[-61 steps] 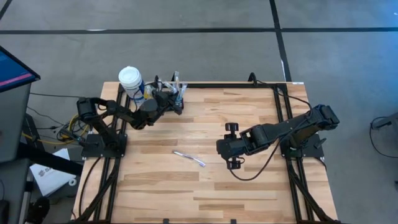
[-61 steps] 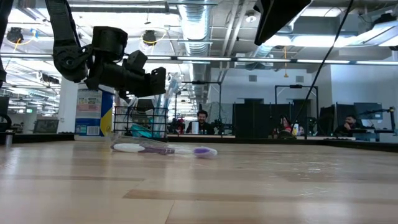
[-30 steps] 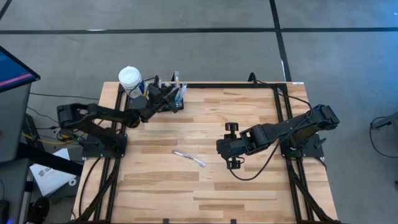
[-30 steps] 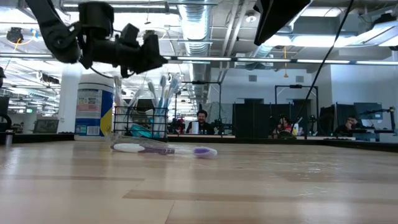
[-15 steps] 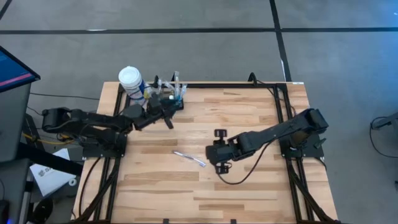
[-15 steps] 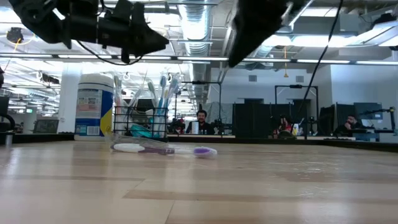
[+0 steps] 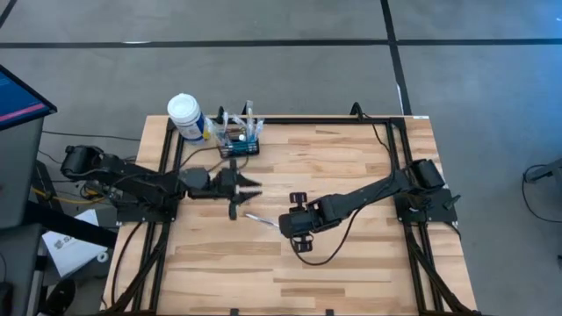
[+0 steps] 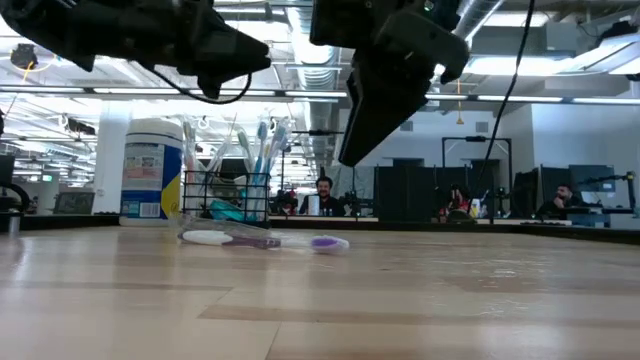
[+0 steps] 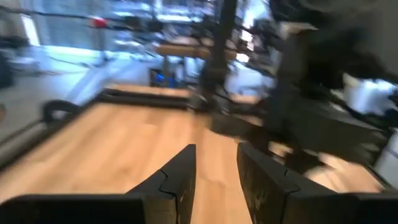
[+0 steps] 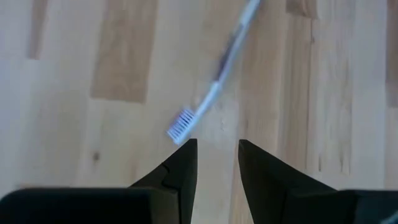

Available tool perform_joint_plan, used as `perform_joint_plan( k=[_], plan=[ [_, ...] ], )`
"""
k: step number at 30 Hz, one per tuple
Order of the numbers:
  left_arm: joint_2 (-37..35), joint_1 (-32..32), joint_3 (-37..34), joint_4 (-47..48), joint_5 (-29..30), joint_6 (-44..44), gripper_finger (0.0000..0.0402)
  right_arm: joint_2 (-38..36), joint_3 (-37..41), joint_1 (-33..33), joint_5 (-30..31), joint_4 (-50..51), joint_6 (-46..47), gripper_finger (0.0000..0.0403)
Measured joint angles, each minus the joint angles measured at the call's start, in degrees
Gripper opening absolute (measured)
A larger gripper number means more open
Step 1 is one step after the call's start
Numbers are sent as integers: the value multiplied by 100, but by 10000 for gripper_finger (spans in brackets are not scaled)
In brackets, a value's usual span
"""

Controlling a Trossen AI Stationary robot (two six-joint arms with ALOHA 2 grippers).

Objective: Pick & Place toothbrushing station
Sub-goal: Put the purple toothbrush into the black wire organizer

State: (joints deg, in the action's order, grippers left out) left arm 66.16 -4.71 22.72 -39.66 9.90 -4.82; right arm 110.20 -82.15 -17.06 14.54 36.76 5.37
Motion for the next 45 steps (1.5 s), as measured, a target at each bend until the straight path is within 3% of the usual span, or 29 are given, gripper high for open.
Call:
perform_joint_plan(
  k=[7,14,19,23,31,45],
  plan=[
    [704,-569,32,217,-74,-46,110,-59,2,90,31,45,48,107],
    [1733,-825,527,270,-300,9,110,-75,-4,314,48,122,68,107],
    [2261,-844,1138,1214,-430,-16,110,-75,-2,361,46,272,116,107],
    [2507,-857,1633,2161,-428,-5,110,-75,-2,358,46,332,118,107],
    [3057,-911,2327,3109,-405,396,110,-75,-2,282,45,351,176,107],
    [3547,-666,2428,3122,-395,928,110,-75,-2,157,46,347,175,107]
  ],
)
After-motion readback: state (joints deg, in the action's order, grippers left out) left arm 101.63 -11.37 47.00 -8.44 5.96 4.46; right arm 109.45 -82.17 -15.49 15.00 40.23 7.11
